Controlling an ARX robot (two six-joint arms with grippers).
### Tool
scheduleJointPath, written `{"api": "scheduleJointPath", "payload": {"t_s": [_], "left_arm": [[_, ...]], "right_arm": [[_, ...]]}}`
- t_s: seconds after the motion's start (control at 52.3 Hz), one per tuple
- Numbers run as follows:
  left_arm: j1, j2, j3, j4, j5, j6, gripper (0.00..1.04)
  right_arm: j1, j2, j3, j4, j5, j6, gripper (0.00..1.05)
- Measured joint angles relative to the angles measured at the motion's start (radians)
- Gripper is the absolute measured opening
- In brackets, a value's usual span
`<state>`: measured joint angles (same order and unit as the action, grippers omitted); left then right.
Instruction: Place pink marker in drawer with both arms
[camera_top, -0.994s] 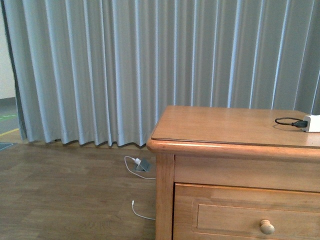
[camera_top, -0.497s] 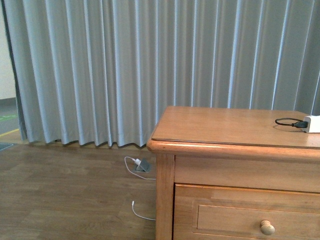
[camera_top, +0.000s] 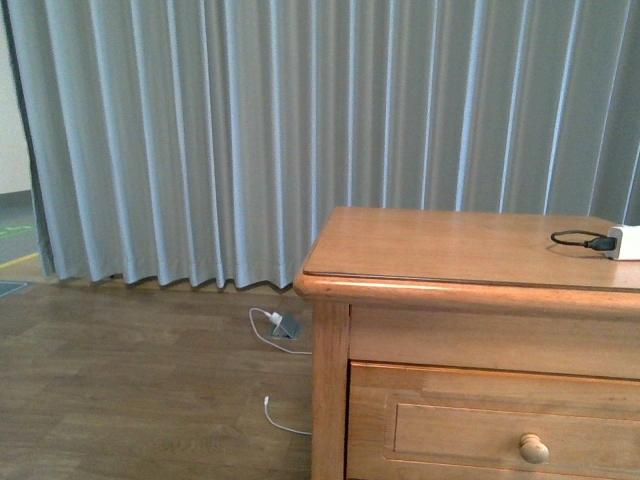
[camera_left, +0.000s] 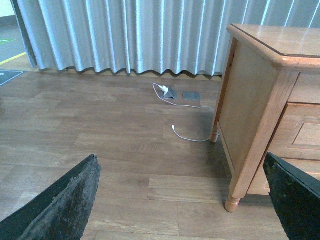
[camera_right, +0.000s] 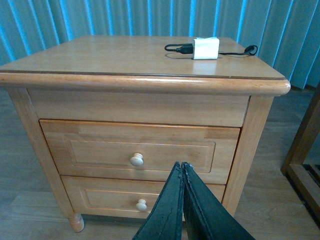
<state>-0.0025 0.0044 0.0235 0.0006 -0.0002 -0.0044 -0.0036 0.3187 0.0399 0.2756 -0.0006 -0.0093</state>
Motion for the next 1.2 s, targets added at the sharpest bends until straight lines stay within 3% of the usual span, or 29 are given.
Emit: {"api": "scheduleJointPath", "payload": {"t_s": [0.325,0.497,0.86,1.205], "left_arm": [[0.000,0.000,0.000,0.000,0.000,0.000,0.99],[0.000,0.000,0.000,0.000,-0.001,0.000,0.99],[0.000,0.000,0.000,0.000,0.000,0.000,0.99],[0.000,0.000,0.000,0.000,0.000,0.000,0.99]], "right_arm": [[0.000,-0.097,-0.035,-0.050,0.000,0.000,0.01],[0.000,-0.274,-0.034,-0.262,0.000,0.000,0.01],[0.001,-0.315,-0.034,-0.275,0.000,0.000,0.01],[0.001,-0.315,-0.034,-0.275,0.000,-0.001,0.64]]}}
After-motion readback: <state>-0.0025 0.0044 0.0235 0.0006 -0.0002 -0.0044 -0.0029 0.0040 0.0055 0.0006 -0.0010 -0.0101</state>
